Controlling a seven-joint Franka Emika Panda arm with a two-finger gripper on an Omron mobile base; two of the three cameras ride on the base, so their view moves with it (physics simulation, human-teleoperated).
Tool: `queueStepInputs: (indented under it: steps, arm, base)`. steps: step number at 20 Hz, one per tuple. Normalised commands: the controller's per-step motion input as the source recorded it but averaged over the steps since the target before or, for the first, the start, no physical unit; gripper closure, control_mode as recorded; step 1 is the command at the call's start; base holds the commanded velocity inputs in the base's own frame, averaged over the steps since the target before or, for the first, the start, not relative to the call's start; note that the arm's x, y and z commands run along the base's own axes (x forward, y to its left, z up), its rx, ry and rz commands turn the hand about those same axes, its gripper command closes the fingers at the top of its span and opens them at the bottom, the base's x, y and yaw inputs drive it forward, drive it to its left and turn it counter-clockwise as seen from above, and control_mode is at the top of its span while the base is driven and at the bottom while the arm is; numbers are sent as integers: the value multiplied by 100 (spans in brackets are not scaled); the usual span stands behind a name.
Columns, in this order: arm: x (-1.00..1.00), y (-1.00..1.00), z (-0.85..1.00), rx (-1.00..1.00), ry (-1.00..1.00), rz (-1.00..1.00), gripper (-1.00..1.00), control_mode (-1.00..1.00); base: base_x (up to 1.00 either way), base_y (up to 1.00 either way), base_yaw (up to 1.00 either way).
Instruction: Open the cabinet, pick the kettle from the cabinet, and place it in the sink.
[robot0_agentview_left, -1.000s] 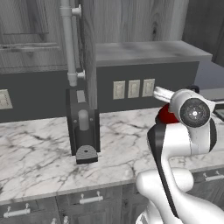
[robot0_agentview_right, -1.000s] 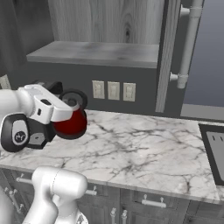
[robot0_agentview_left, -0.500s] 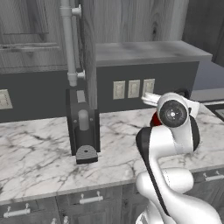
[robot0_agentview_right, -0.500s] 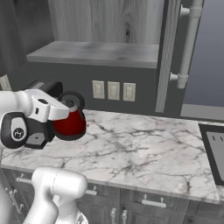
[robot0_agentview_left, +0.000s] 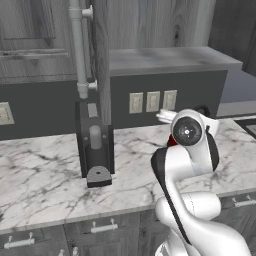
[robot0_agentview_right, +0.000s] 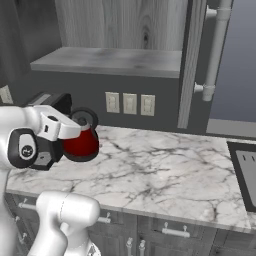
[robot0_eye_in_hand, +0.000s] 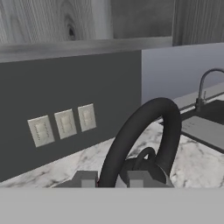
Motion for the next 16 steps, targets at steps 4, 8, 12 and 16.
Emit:
queueStepInputs:
  steps: [4, 8, 12, 16]
  arm:
    - [0, 0, 0, 0, 0, 0, 100, -100]
    - [0, 0, 0, 0, 0, 0, 100, -100]
    - [0, 0, 0, 0, 0, 0, 100, -100]
    - [0, 0, 0, 0, 0, 0, 100, -100]
  base:
    - [0, 0, 0]
    - [0, 0, 0]
    - [0, 0, 0]
    - [0, 0, 0]
